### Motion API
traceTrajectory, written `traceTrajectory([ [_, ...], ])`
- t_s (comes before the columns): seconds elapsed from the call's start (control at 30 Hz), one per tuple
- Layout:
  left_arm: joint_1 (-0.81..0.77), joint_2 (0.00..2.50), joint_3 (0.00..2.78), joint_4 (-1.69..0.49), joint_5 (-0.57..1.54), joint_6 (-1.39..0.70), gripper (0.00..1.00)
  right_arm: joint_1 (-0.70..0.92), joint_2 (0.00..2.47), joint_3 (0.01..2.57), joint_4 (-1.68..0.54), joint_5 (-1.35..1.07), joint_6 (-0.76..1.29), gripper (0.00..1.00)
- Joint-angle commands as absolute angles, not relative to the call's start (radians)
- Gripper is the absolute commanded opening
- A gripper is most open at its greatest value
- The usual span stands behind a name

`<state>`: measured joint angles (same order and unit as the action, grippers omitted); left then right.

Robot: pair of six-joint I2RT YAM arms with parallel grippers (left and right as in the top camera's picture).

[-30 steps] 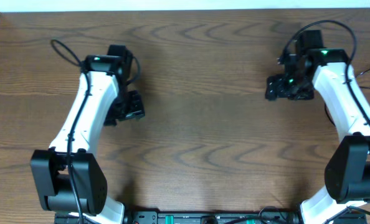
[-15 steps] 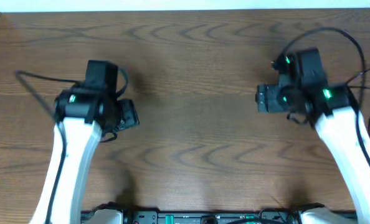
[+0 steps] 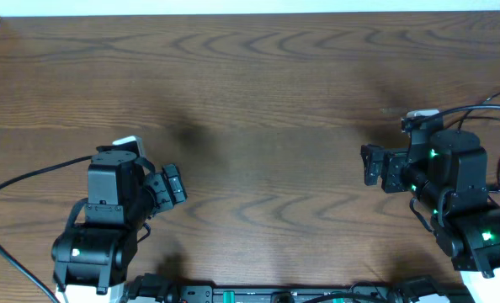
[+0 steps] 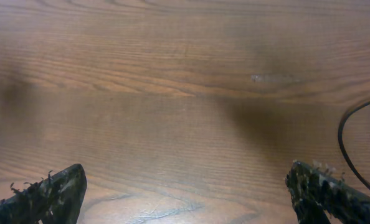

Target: Untangle cables

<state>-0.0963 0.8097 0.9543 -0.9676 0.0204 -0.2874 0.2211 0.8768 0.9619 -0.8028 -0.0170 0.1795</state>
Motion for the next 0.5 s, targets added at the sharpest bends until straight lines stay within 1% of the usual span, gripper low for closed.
traceTrajectory([
  [0.0, -0.097, 0.810, 0.947, -0.963, 0.015, -0.281, 0.93, 0.223, 0.878, 0.952, -0.805, -0.002, 0.194, 0.99],
  [0.47, -0.097, 0.810, 0.947, -0.963, 0.015, -0.281, 0.94, 0.223, 0.902, 0.952, -0.813, -0.002, 0.194, 0.99],
])
